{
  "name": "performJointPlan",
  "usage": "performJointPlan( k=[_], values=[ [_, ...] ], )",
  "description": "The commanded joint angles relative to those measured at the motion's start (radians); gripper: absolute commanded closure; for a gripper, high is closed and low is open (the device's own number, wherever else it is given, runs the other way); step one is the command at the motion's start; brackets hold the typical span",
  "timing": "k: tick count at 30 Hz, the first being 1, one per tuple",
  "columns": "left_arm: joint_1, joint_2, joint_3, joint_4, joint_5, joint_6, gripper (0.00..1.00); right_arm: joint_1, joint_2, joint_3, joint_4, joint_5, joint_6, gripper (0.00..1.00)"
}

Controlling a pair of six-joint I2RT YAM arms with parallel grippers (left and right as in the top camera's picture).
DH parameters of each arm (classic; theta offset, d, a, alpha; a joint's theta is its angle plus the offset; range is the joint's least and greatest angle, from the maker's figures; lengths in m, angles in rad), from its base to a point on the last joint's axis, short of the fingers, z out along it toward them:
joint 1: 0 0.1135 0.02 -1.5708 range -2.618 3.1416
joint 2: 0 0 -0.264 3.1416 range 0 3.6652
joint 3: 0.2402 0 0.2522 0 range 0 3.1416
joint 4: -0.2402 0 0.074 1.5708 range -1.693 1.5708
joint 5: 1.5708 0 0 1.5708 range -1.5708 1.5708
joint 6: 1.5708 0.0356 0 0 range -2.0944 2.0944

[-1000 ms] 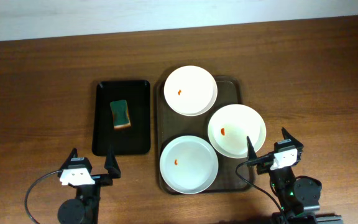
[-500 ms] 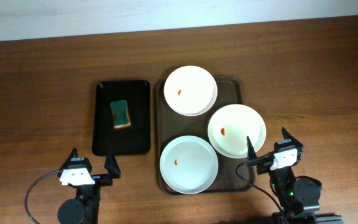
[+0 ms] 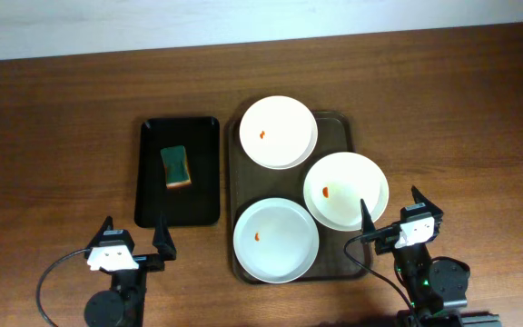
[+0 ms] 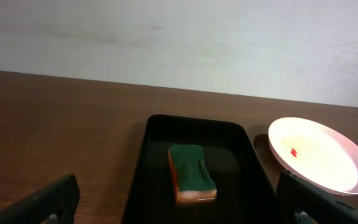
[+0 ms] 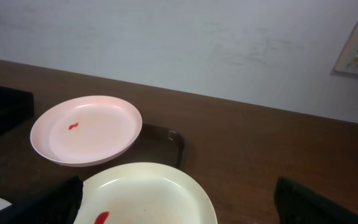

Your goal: Clean dirty plates on tray and stack at the side

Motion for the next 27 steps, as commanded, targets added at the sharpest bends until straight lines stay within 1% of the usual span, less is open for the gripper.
performJointPlan(
  k=[1, 21, 23, 24, 25, 27],
  values=[
    [-0.004, -0.005, 0.000, -0.009, -0.004, 0.012, 0.00, -0.001, -0.006, -0.009, 0.002, -0.014, 0.009, 0.01],
    [-0.004, -0.005, 0.000, -0.009, -0.004, 0.012, 0.00, -0.001, -0.006, -0.009, 0.002, -0.014, 0.009, 0.02],
    [-0.003, -0.005, 0.000, 0.022, -0.018, 0.012, 0.00, -0.001, -0.006, -0.009, 0.005, 0.007, 0.005, 0.02],
    [-0.003, -0.005, 0.000, 0.043, -0.002, 0.012, 0.00, -0.001, -0.006, -0.009, 0.008, -0.002, 0.011, 0.02],
    [-0.003, -0.005, 0.000, 0.071, 0.055, 0.012, 0.00, -0.001, -0.006, -0.009, 0.032, -0.045, 0.048, 0.02],
    [-0.003, -0.005, 0.000, 0.121, 0.083, 0.012, 0.00, -0.001, -0.006, -0.008, 0.111, -0.048, 0.107, 0.02]
  ],
)
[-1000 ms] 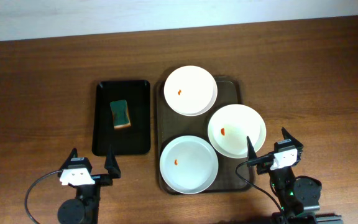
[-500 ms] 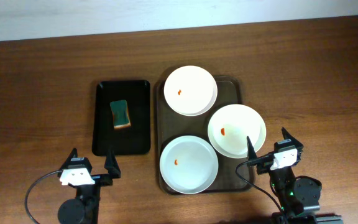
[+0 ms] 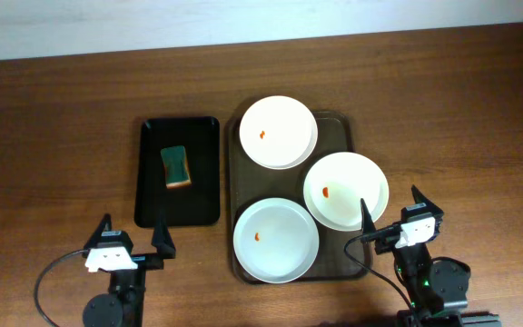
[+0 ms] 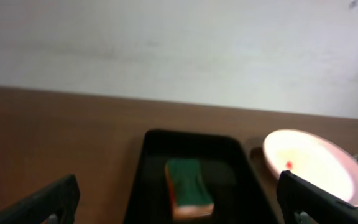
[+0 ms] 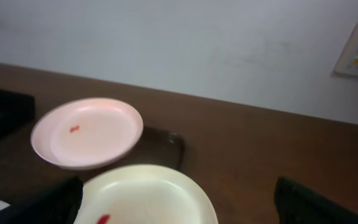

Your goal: Clean dirty plates on tray and stack at the side

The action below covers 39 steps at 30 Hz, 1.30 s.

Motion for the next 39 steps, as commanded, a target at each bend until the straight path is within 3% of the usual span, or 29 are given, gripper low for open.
performJointPlan(
  k=[1, 4, 8, 13, 16, 19, 23, 26, 27, 28, 29, 31, 33, 35, 37, 39],
  values=[
    [-0.003, -0.005, 0.000, 0.094, 0.060, 0.017, 0.00, -0.001, -0.006, -0.005, 0.129, -0.035, 0.122, 0.01],
    [-0.003, -0.003, 0.047, 0.216, 0.031, 0.155, 0.00, -0.001, -0.002, 0.065, 0.263, -0.033, 0.153, 0.02],
    [-0.003, 0.112, 0.235, 0.151, 0.006, 0.154, 0.00, -0.001, 0.129, 0.264, 0.217, -0.040, 0.153, 0.02],
    [-0.003, 0.499, 0.719, -0.215, 0.098, 0.154, 0.00, -0.001, 0.575, 0.687, -0.014, -0.216, 0.149, 0.02],
    [-0.003, 0.823, 1.072, -0.523, 0.174, 0.153, 0.00, -0.001, 0.958, 1.075, -0.365, -0.313, 0.142, 0.02],
    [-0.003, 1.041, 1.262, -0.689, 0.176, 0.153, 0.01, -0.001, 1.204, 1.332, -0.524, -0.328, 0.151, 0.02],
    [-0.004, 1.201, 1.288, -0.720, 0.278, 0.153, 0.00, -0.001, 1.346, 1.392, -0.569, -0.471, 0.172, 0.01],
    [-0.014, 1.326, 1.288, -0.743, 0.305, 0.146, 0.01, -0.001, 1.423, 1.391, -0.663, -0.461, 0.180, 0.02],
    [-0.034, 1.383, 1.288, -0.758, 0.301, 0.145, 0.22, -0.001, 1.447, 1.391, -0.705, -0.410, 0.180, 0.02],
    [-0.062, 1.441, 1.288, -0.756, 0.299, 0.145, 0.33, -0.001, 1.463, 1.391, -0.736, -0.367, 0.180, 0.02],
    [-0.088, 1.487, 1.288, -0.752, 0.273, 0.137, 0.36, -0.001, 1.474, 1.391, -0.753, -0.355, 0.179, 0.02],
    [-0.142, 1.591, 1.288, -0.755, 0.075, 0.034, 0.44, 0.000, 1.489, 1.391, -0.756, -0.382, 0.179, 0.02],
    [-0.156, 1.718, 1.288, -0.755, -0.098, -0.176, 0.34, 0.000, 1.494, 1.391, -0.770, -0.381, 0.179, 0.02],
    [-0.156, 1.831, 1.288, -0.718, -0.092, -0.214, 0.42, 0.000, 1.499, 1.390, -0.769, -0.381, 0.179, 0.02],
    [-0.156, 1.915, 1.288, -0.692, -0.091, -0.214, 0.43, 0.000, 1.500, 1.390, -0.769, -0.381, 0.179, 0.02],
    [-0.156, 1.991, 1.288, -0.657, -0.090, -0.214, 0.58, 0.000, 1.500, 1.390, -0.769, -0.381, 0.179, 0.02]
  ],
)
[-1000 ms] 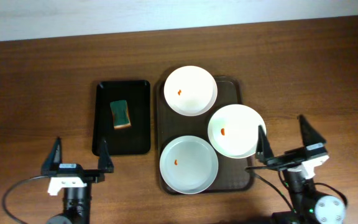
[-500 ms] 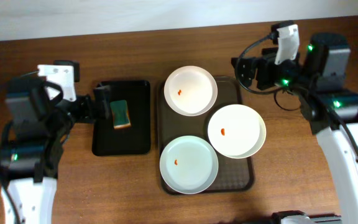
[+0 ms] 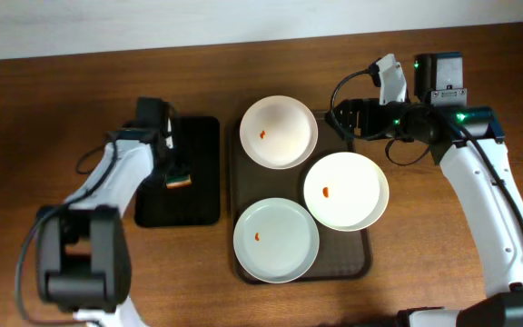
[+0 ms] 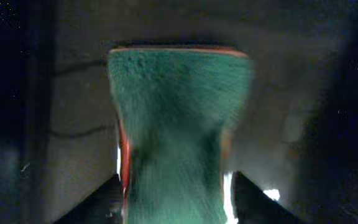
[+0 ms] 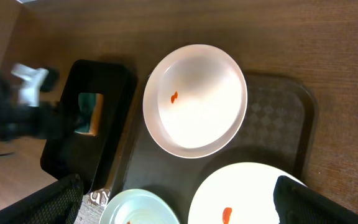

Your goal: Clean dirty plates on tray and stack at the side

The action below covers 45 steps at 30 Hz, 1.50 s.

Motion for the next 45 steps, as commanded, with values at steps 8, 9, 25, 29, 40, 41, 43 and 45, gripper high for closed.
performJointPlan(
  k=[8, 9, 25, 29, 40, 41, 43, 45],
  values=[
    [0.011, 0.088, 0.175, -0.146, 0.020, -0.018, 0.60, 0.000, 0.005, 0.016, -0.001, 0.009, 0.000, 0.00],
    [0.011, 0.084, 0.204, -0.180, 0.019, -0.018, 0.41, 0.000, 0.005, 0.016, 0.000, 0.009, 0.000, 0.00],
    [0.009, 0.140, 0.238, -0.185, 0.016, 0.046, 0.94, 0.000, 0.005, 0.016, -0.001, 0.009, 0.000, 0.03],
    [0.008, 0.099, 0.249, -0.227, 0.009, 0.057, 0.27, 0.000, 0.005, 0.016, -0.001, 0.009, 0.000, 0.04],
    [-0.011, 0.110, 0.005, -0.078, 0.002, 0.056, 1.00, 0.000, 0.005, 0.016, 0.000, 0.009, 0.000, 0.03],
    [-0.011, 0.108, 0.011, -0.080, 0.002, 0.057, 1.00, 0.000, 0.005, 0.016, 0.000, 0.009, 0.000, 0.03],
    [-0.011, 0.099, 0.047, -0.105, 0.005, 0.057, 1.00, 0.000, 0.005, 0.016, 0.000, 0.009, 0.000, 0.03],
    [-0.011, 0.075, 0.141, -0.176, 0.005, 0.062, 1.00, 0.000, 0.005, 0.016, 0.000, 0.016, 0.000, 0.04]
  ],
)
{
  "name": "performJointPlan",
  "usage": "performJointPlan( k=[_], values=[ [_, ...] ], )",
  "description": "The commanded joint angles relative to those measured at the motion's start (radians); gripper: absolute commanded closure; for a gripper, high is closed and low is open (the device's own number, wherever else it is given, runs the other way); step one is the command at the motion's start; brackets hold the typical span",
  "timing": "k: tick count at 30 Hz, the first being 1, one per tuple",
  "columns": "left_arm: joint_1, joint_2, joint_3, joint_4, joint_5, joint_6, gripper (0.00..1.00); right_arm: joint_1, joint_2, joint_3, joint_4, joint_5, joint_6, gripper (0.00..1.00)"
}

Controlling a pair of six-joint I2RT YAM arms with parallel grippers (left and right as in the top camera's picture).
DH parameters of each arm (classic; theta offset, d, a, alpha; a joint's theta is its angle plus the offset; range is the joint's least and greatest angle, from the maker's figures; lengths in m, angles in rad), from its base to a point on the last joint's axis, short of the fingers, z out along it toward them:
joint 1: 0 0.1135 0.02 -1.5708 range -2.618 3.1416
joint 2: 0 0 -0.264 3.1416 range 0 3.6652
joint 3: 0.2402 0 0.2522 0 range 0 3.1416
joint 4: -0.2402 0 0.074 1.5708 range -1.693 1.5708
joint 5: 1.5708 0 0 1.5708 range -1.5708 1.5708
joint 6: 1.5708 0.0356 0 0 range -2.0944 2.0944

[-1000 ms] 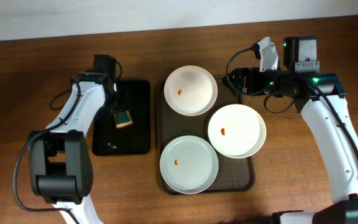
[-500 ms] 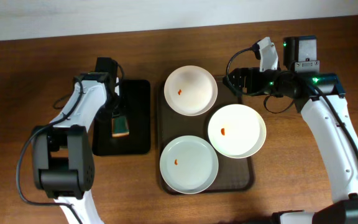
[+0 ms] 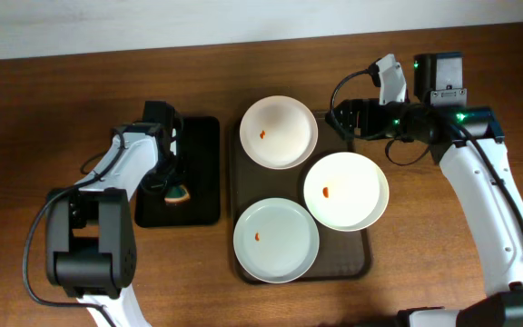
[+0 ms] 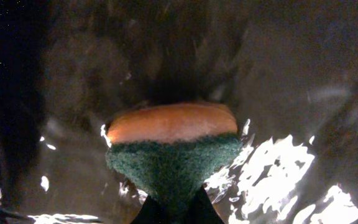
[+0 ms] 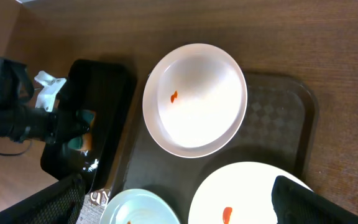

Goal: Clean dirty plates on tray and stack at the side
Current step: 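Scrub the top white plate with the sponge in the left gripper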

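Three white plates, each with a small red smear, lie on the brown tray [image 3: 357, 259]: a back plate [image 3: 280, 132], a right plate [image 3: 345, 191] and a front plate [image 3: 276, 241]. The green and orange sponge [image 4: 173, 146] is pinched in my left gripper [image 4: 173, 211], which is shut on it over the black tray [image 3: 202, 204]. In the overhead view the left gripper [image 3: 167, 174] is at the sponge [image 3: 179, 193]. My right gripper [image 3: 341, 118] hangs open, high over the brown tray's back right corner, nothing in it. The right wrist view shows the back plate [image 5: 194, 99].
The black tray [image 5: 107, 81] lies just left of the brown tray [image 5: 278, 106], their long edges nearly touching. Bare wooden table [image 3: 53, 109] spreads on both sides. A white wall runs along the far edge.
My left gripper has shut on the sponge, which is now squeezed and tilted and sits a little nearer the black tray's front. The right arm and the plates are unchanged.
At first both arms rested at the table's front edge, grippers open, the sponge flat in the black tray. Then the left gripper was over the sponge and the right gripper high above the brown tray. Now the left holds the sponge.
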Motion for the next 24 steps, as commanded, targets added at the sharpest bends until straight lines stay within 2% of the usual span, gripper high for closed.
performJointPlan(
  k=[1, 5, 6, 7, 12, 15, 17, 21, 24],
  values=[
    [-0.007, -0.024, 0.114, -0.067, 0.016, 0.006, 1.00, 0.000, 0.004, 0.016, 0.000, 0.040, -0.002, 0.07],
    [-0.007, -0.031, 0.197, -0.089, 0.077, 0.006, 1.00, 0.000, 0.064, 0.016, 0.015, 0.156, 0.032, 0.18],
    [-0.008, -0.031, 0.216, -0.081, 0.099, 0.006, 1.00, 0.000, 0.101, 0.016, 0.043, 0.164, 0.032, 0.23],
    [-0.008, -0.031, 0.246, -0.075, 0.113, 0.006, 1.00, 0.002, 0.163, 0.018, 0.086, 0.179, 0.040, 0.37],
    [-0.041, -0.031, 0.345, -0.077, 0.113, 0.006, 1.00, 0.062, 0.468, 0.182, 0.161, 0.193, 0.028, 0.37],
    [-0.069, -0.031, 0.353, -0.079, 0.113, 0.007, 1.00, 0.111, 0.593, 0.196, 0.274, 0.195, 0.027, 0.37],
    [-0.090, -0.032, 0.353, -0.083, 0.113, 0.014, 1.00, 0.139, 0.665, 0.196, 0.320, 0.260, 0.028, 0.43],
    [-0.101, -0.032, 0.353, -0.081, 0.133, 0.014, 1.00, 0.144, 0.693, 0.196, 0.256, 0.321, 0.029, 0.73],
    [-0.114, -0.032, 0.353, -0.061, 0.132, 0.014, 1.00, 0.143, 0.692, 0.196, 0.179, 0.323, 0.040, 0.82]
  ],
)
